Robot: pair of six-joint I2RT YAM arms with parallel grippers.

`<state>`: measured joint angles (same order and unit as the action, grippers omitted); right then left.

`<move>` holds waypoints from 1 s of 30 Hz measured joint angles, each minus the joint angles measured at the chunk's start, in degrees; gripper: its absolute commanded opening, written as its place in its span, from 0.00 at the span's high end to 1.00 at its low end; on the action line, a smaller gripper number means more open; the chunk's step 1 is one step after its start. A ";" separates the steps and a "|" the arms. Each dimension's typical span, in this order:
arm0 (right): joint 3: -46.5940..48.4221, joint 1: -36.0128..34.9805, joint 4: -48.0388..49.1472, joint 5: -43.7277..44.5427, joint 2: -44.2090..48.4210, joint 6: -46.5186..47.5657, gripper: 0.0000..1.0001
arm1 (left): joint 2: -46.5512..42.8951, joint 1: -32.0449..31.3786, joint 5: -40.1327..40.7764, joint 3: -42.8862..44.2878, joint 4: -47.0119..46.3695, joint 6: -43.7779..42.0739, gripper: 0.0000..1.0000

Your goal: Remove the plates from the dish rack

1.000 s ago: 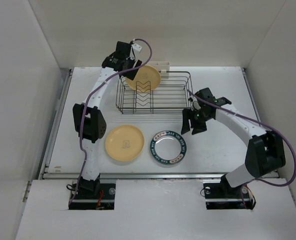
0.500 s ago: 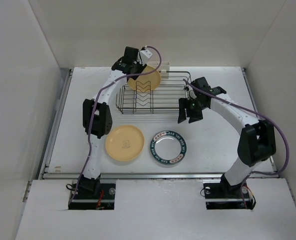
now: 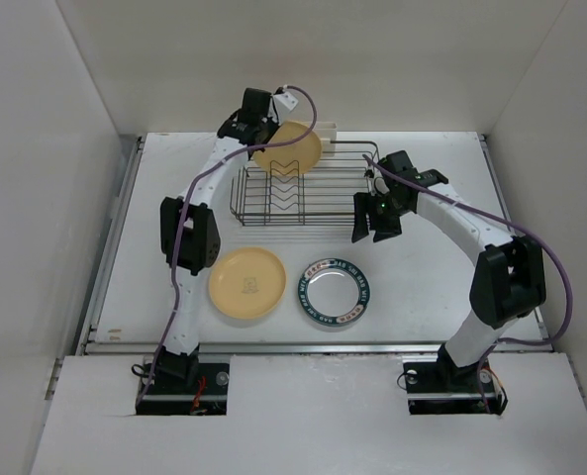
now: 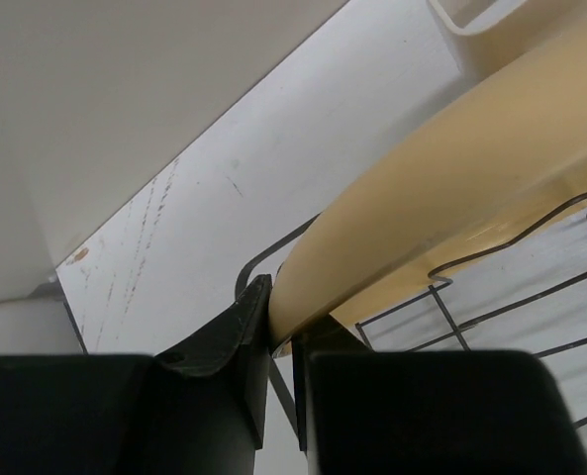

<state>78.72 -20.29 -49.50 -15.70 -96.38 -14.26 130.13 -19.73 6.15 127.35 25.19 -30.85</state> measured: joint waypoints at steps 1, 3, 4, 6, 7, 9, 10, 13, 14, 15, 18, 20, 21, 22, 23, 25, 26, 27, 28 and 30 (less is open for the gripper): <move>0.00 0.00 0.02 -0.09 0.00 0.00 0.32 | -0.50 0.15 0.13 0.02 0.35 0.26 1.00; 0.00 0.00 0.02 -0.33 0.00 0.02 0.32 | -1.49 0.35 0.22 0.02 0.37 0.98 1.00; 0.00 0.00 0.02 -0.39 0.00 0.02 0.32 | -2.19 0.35 0.39 0.07 0.39 1.31 1.00; 0.00 0.00 0.04 -0.46 0.00 0.11 0.32 | -3.52 0.48 0.74 0.28 0.44 1.92 1.00; 0.00 0.00 0.04 -0.55 0.00 0.11 0.32 | -4.17 0.61 1.03 0.50 0.59 2.40 1.00; 0.00 0.00 0.04 -0.63 0.00 0.13 0.32 | -5.46 0.70 2.01 0.96 0.83 3.10 1.00; 0.00 0.00 0.04 -0.66 0.02 0.13 0.32 | -6.14 0.72 2.54 1.05 0.81 3.41 1.00; 0.00 0.00 0.11 -0.68 0.04 0.11 0.32 | -8.28 1.07 4.11 1.07 1.11 5.11 1.00; 0.00 0.00 0.11 -0.68 0.09 0.11 0.32 | -8.83 1.11 4.48 1.11 1.49 5.86 1.00; 0.02 0.00 0.11 -0.68 0.15 0.11 0.32 | -9.22 1.27 4.70 1.29 2.14 6.54 1.00; 0.39 0.00 0.20 -0.63 0.50 -0.09 0.32 | -10.69 1.99 4.46 2.49 7.06 9.22 1.00; 0.44 0.00 0.48 -0.66 1.16 -0.11 0.32 | -12.02 2.97 2.01 3.34 12.13 10.95 1.00; 0.42 0.00 0.59 -0.63 1.66 -0.13 0.32 | -12.96 3.67 -0.11 3.78 15.52 11.52 1.00; 0.28 0.00 0.74 -0.66 2.23 -0.13 0.32 | -14.16 4.50 -3.37 4.04 19.02 11.56 1.00; 0.02 0.00 1.05 -0.68 2.89 -0.20 0.32 | -15.56 5.20 -7.23 4.04 22.86 11.37 1.00; -0.87 0.00 1.79 -0.79 4.42 -0.37 0.32 | -18.71 6.78 -14.29 3.58 31.32 8.33 1.00; -1.25 0.00 1.99 -0.85 5.03 -0.48 0.32 | -20.65 7.21 -17.55 2.54 35.01 6.21 1.00; -1.64 0.00 2.16 -0.98 5.62 -0.55 0.32 | -22.49 7.34 -20.17 1.36 38.47 3.98 1.00; -1.86 0.00 2.16 -1.11 5.95 -0.57 0.32 | -24.35 7.28 -22.56 -0.22 41.24 1.29 1.00; -2.05 0.00 2.40 -1.36 6.12 -0.61 0.32 | -26.99 6.88 -25.55 -3.28 45.35 -3.50 1.00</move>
<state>76.66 -20.29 -47.09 -17.06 -90.26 -14.87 103.13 -12.84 -19.40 124.07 70.54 -34.35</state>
